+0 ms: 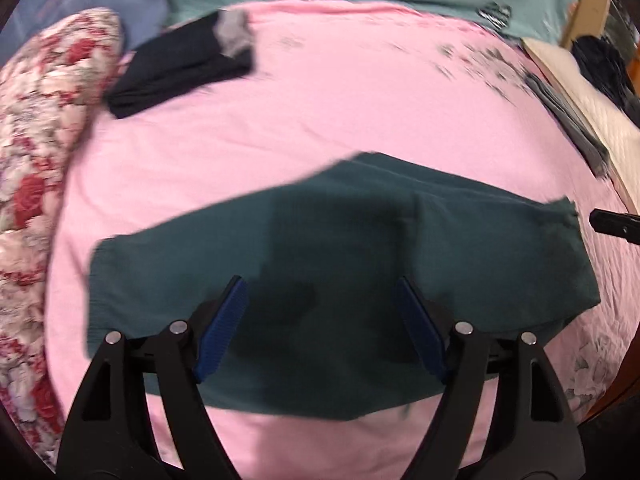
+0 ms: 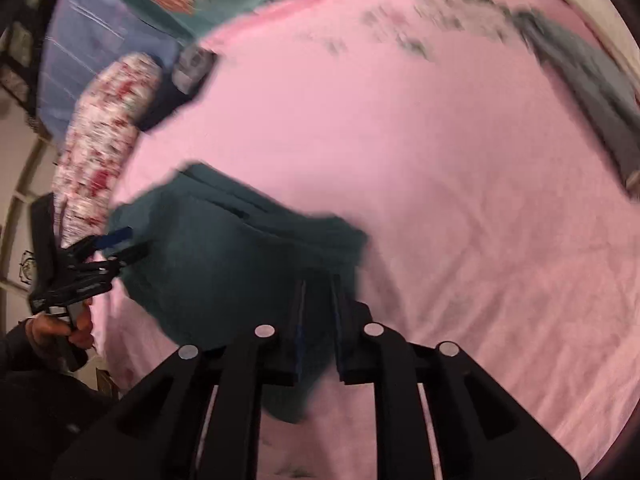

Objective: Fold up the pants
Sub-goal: 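Fold the leg cuffs over toward the waistband with the right gripper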

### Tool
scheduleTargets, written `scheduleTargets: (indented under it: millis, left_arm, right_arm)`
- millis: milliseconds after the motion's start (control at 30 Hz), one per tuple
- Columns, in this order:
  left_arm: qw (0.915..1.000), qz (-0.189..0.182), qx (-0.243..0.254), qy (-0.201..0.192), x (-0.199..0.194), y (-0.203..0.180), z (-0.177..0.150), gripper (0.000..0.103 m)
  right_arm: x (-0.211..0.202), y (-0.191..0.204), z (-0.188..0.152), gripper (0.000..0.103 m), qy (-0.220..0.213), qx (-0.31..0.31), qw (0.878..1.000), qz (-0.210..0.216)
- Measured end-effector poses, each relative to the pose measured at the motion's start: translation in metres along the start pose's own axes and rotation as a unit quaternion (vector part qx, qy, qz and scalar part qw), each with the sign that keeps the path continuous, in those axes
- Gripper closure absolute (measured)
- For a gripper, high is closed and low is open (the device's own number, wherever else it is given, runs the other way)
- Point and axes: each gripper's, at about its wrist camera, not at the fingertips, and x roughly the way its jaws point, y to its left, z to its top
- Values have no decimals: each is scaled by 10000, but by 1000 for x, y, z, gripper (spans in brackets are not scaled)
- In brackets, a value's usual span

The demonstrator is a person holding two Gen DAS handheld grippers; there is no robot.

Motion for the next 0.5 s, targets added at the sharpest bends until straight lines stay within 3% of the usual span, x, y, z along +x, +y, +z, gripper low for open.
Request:
scheduleTargets:
  millis: [200,333,500]
  left_arm:
    - [9996,222,-159,-113,-18,24,-10,21]
    - [9993,258,-257,-46,-26,38,-26,20]
    - [9987,285,-427,27,-28,55,-45,20]
  right_arm:
    - [57,74,0,88,111,-537,9982,225]
    - [90,128,-5,86,343,-1252,9891,696]
    - [125,157,-12,86,741,-1625,9830,431]
